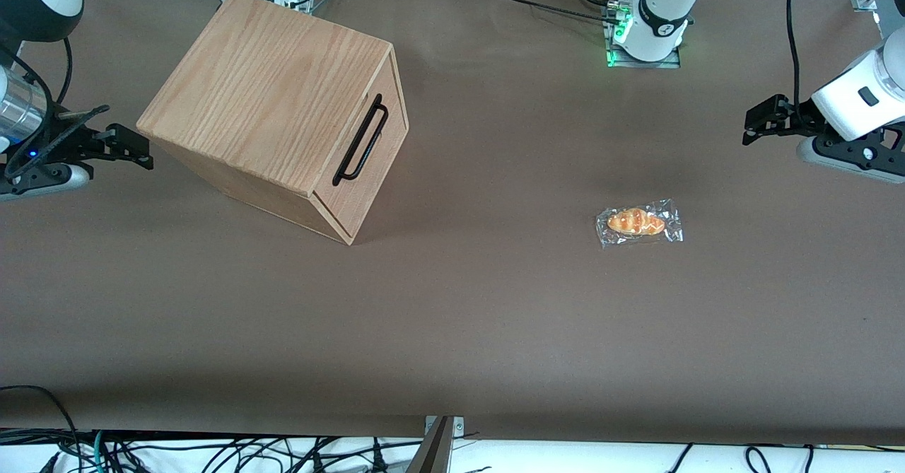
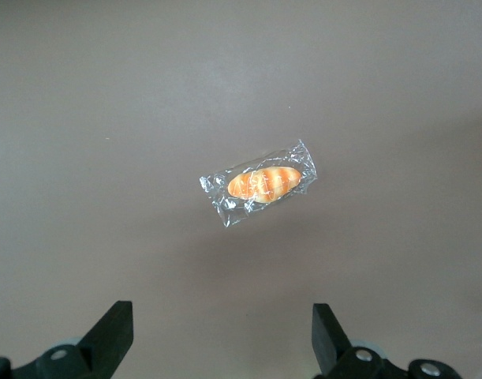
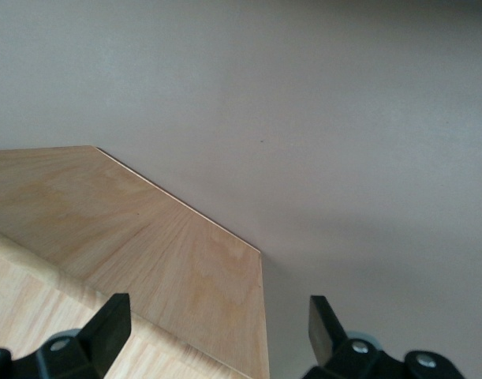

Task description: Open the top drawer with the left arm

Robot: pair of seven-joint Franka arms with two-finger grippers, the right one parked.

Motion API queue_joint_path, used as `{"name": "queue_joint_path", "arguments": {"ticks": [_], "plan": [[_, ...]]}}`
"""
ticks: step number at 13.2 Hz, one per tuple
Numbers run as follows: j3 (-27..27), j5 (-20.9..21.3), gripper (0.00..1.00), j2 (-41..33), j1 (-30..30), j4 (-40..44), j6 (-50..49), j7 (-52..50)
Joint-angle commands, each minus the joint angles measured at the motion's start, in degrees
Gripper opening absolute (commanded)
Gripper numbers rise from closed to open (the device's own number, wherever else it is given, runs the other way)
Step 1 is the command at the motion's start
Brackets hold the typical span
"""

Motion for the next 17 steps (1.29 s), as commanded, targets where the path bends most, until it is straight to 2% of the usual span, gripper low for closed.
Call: {"name": "queue_joint_path", "arguments": {"ticks": [1, 5, 8, 11, 13, 17], "plan": [[-0.26, -2.07, 1.0, 0.6, -0.05, 0.35, -0.41, -0.62], [-0.61, -16.9, 1.0, 6.73, -1.97, 0.35, -0.67, -8.42], [-1.76, -19.48, 1.0, 11.92, -9.25, 0.61, 1.08, -8.88], [-1.84, -23.79, 1.0, 15.71, -19.61, 0.61, 12.12, -14.73], [-1.84, -23.71, 1.0, 18.17, -27.78, 0.61, 22.13, -23.52], [-1.84, -24.5, 1.0, 22.47, -37.04, 2.18, 32.61, -26.98]]}}
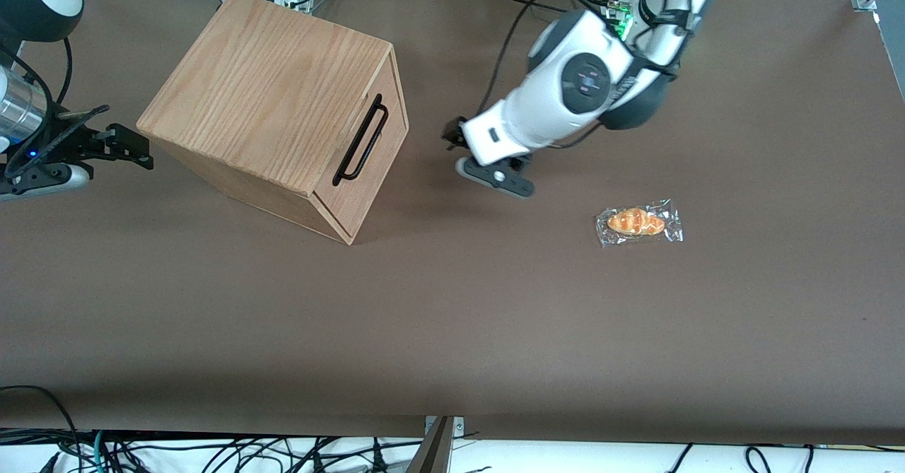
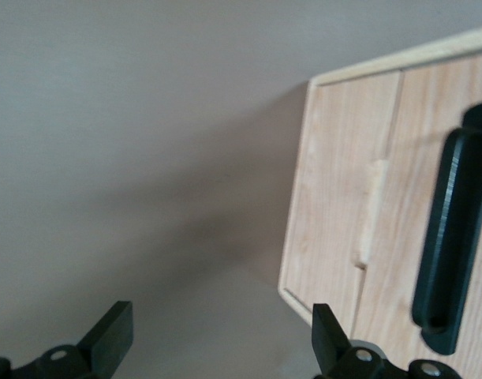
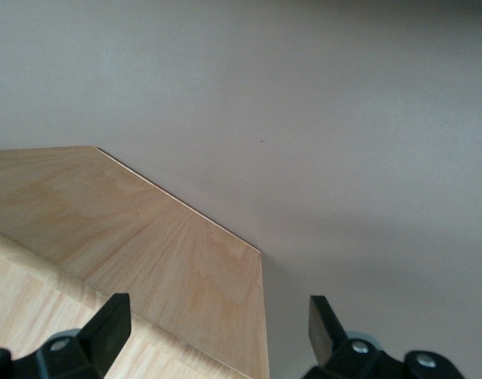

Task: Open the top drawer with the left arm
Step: 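Move the open left gripper to the black drawer handle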

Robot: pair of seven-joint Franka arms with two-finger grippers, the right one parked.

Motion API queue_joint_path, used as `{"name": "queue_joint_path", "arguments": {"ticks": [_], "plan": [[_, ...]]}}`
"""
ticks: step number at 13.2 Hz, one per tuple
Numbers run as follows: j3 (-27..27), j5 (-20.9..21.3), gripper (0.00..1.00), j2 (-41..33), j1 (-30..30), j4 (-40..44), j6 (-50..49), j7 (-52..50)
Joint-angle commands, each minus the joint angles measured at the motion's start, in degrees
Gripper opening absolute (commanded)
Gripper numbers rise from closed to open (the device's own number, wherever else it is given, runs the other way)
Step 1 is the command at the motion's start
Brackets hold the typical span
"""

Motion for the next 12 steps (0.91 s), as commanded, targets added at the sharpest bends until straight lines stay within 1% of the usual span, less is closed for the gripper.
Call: {"name": "queue_joint_path", "arguments": {"ticks": [1, 2, 4, 10, 12], "plan": [[1.03, -1.79, 1.0, 4.58, -4.2, 4.84, 4.21, -1.41], [1.03, -1.79, 1.0, 6.87, -5.87, 7.38, 4.66, -3.24], [0.94, -1.79, 1.0, 9.52, -6.76, 11.0, 4.67, -4.67], [0.77, -2.23, 1.0, 11.63, -10.01, 12.85, 4.75, -4.67], [0.77, -3.45, 1.0, 12.6, -10.46, 13.56, 4.75, -4.23]]}}
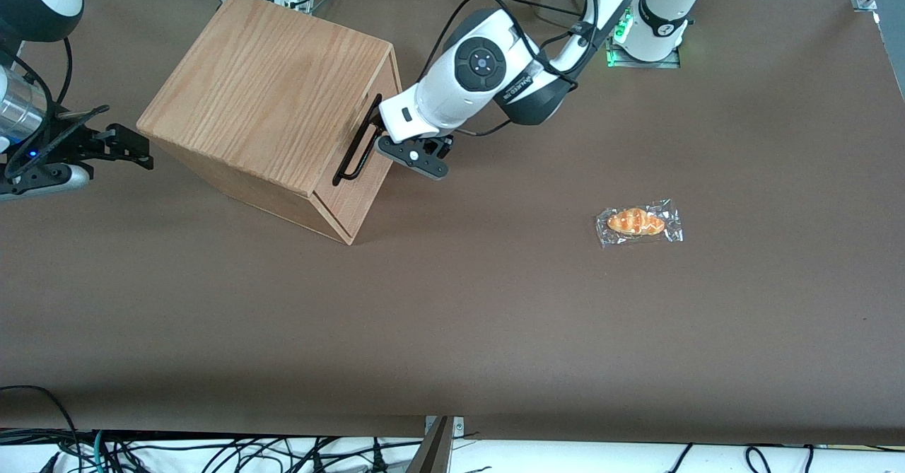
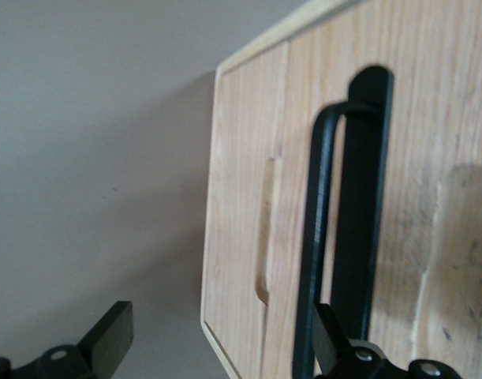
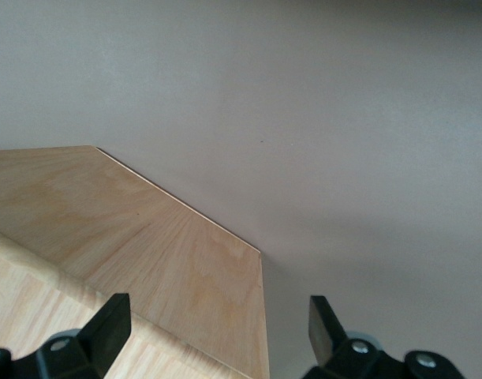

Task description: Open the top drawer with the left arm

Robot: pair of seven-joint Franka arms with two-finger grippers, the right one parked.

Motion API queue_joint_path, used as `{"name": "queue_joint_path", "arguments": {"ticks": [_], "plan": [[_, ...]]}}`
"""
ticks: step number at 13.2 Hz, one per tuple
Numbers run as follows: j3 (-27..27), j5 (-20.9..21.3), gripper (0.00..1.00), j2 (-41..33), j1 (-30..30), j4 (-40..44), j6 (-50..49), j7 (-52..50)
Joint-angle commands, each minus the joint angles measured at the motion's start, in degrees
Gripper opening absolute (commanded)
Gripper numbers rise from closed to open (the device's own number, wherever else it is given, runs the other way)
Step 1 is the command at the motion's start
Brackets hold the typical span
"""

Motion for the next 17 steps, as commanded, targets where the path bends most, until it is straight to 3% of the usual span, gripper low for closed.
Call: {"name": "queue_joint_path", "arguments": {"ticks": [1, 17], "plan": [[0.75, -3.12, 1.0, 2.36, -0.9, 3.23, -0.49, 0.47], [1.1, -2.95, 1.0, 3.68, -0.38, 2.88, -0.84, 4.06]]}}
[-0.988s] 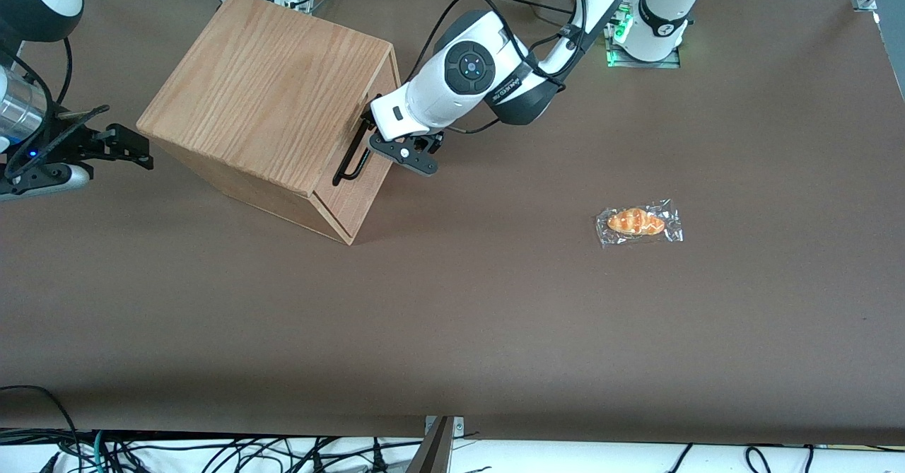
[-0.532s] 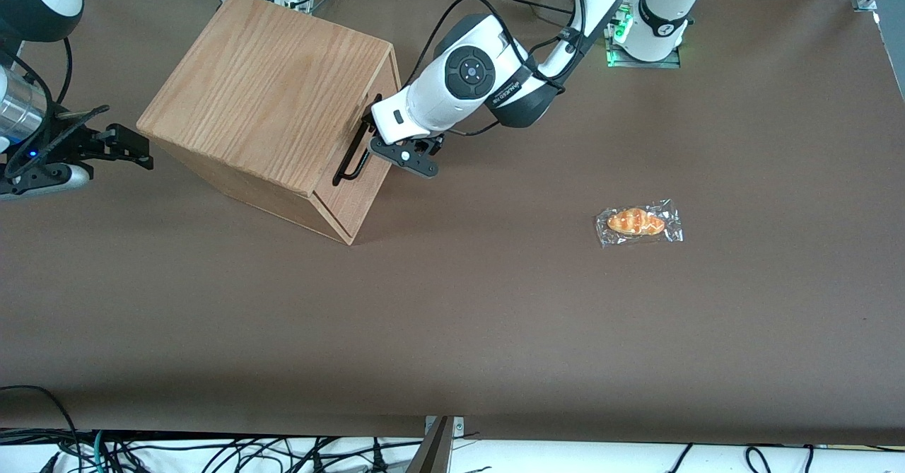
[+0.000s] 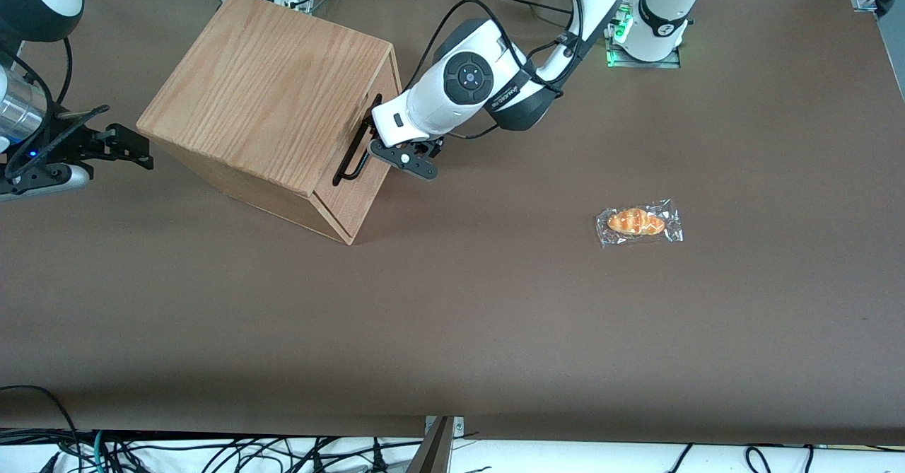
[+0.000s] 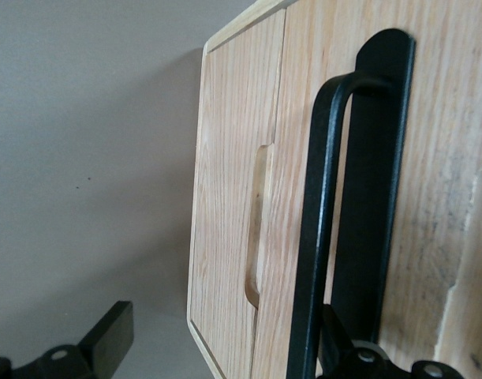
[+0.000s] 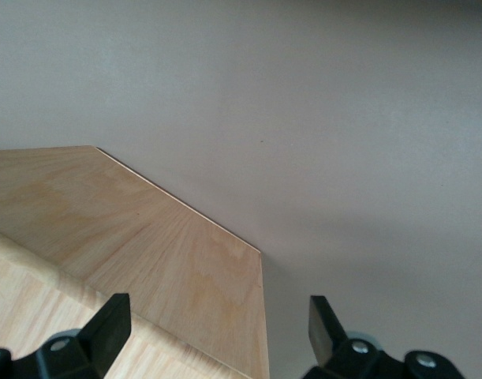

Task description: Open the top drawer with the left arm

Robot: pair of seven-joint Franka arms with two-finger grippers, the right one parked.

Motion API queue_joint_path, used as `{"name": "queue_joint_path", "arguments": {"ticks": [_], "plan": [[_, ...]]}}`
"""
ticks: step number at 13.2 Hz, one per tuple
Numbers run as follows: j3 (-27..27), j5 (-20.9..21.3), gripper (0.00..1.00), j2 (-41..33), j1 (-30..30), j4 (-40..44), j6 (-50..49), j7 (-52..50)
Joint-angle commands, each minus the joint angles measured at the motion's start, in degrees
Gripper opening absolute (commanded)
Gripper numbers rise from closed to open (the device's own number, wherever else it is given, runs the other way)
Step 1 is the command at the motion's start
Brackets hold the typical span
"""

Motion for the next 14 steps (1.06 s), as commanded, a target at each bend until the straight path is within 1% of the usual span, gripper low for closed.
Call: {"name": "queue_joint_path", "arguments": {"ticks": [1, 4, 5, 6, 10, 12, 14], "plan": [[0.97, -0.66, 1.0, 1.15, 0.14, 1.59, -1.02, 3.04], [1.14, -0.23, 1.0, 1.15, 0.15, 1.32, -1.2, 3.13], [1.06, 1.61, 1.0, 1.15, 0.15, 1.32, -1.28, 3.04], [1.06, 2.23, 1.0, 1.07, 0.23, 1.23, -1.37, 3.04], [1.41, 2.33, 1.0, 1.15, 0.5, 0.97, -1.72, 3.13], [1.32, 4.34, 1.0, 0.98, 1.2, 1.06, -2.42, 3.13], [1.32, 4.44, 1.0, 0.98, 1.46, 1.06, -2.51, 3.22]]}}
